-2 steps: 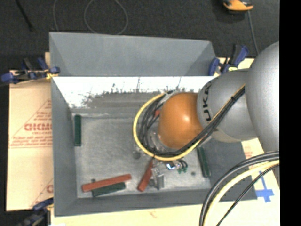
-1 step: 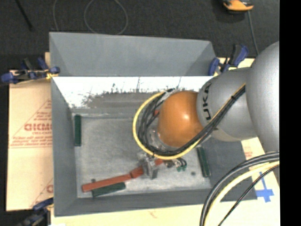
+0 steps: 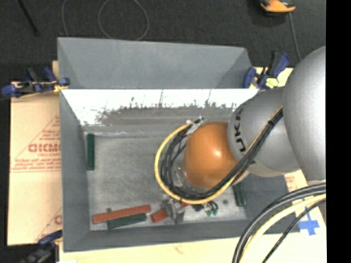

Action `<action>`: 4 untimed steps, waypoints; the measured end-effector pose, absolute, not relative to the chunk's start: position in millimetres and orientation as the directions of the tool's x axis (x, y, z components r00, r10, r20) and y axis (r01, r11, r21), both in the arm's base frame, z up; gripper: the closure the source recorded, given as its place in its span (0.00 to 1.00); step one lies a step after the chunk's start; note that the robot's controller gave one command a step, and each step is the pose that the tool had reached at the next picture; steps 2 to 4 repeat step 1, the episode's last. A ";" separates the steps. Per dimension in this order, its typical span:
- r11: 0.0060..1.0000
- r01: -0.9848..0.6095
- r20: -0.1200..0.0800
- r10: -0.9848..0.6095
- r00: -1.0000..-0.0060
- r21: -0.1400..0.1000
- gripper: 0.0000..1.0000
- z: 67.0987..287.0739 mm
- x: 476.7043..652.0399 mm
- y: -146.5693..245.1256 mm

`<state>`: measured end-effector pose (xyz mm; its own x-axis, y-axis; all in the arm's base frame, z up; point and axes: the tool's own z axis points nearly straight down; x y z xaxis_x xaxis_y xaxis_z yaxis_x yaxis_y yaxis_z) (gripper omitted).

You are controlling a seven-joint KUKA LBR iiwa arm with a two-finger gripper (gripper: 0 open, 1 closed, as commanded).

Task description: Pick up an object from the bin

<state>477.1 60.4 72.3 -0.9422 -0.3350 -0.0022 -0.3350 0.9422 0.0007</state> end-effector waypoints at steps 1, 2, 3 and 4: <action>0.959 -0.282 -0.013 -0.282 -0.959 -0.003 1.00 326.6 490.8 53.4; 0.959 -0.282 -0.013 -0.282 -0.959 -0.003 1.00 326.6 490.8 53.4; 0.959 -0.282 -0.013 -0.282 -0.959 -0.003 1.00 326.6 490.8 53.4; 0.959 -0.282 -0.013 -0.282 -0.959 -0.003 1.00 326.6 490.8 53.4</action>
Offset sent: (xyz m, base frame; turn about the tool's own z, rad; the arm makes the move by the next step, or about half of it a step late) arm 0.0112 -0.0062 0.2491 0.0511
